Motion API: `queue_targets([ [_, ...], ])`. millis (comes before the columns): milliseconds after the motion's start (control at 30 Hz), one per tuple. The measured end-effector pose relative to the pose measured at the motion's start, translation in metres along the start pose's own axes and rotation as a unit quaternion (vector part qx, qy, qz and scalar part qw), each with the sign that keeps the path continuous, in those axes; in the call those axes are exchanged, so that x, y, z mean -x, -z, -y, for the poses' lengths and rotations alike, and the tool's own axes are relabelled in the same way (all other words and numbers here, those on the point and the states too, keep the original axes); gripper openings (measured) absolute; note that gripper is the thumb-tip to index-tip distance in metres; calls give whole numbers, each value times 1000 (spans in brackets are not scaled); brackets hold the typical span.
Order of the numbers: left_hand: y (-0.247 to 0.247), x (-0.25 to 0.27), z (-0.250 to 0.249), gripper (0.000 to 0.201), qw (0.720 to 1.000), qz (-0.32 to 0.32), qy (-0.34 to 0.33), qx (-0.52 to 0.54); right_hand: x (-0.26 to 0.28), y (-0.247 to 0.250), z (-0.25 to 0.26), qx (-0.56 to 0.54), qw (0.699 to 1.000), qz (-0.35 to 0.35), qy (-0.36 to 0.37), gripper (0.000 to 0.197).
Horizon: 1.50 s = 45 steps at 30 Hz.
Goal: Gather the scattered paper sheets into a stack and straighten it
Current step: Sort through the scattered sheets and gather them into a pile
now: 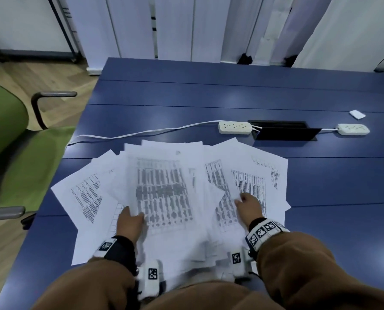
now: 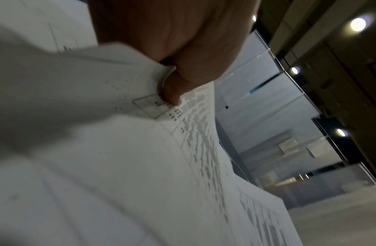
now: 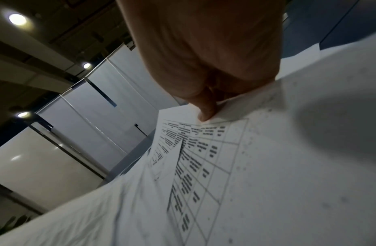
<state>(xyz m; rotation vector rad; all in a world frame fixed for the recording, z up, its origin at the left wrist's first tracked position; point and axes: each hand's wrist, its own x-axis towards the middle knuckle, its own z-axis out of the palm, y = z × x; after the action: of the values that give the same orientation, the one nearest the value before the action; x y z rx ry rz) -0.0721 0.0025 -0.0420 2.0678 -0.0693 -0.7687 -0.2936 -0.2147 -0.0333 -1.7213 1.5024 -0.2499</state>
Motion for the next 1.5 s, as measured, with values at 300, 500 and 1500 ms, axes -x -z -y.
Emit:
queue_targets([
  [300, 16, -18, -1, 63, 982, -88, 162, -23, -34, 17, 26, 69, 994, -47, 68, 25],
  [500, -4, -21, -24, 77, 983, -105, 150, -16, -49, -11, 61, 71, 986, 117, 90, 21],
  [1500, -16, -16, -19, 60, 992, 122, 17, 12, -19, 6, 24, -19, 978, 203, -44, 62],
])
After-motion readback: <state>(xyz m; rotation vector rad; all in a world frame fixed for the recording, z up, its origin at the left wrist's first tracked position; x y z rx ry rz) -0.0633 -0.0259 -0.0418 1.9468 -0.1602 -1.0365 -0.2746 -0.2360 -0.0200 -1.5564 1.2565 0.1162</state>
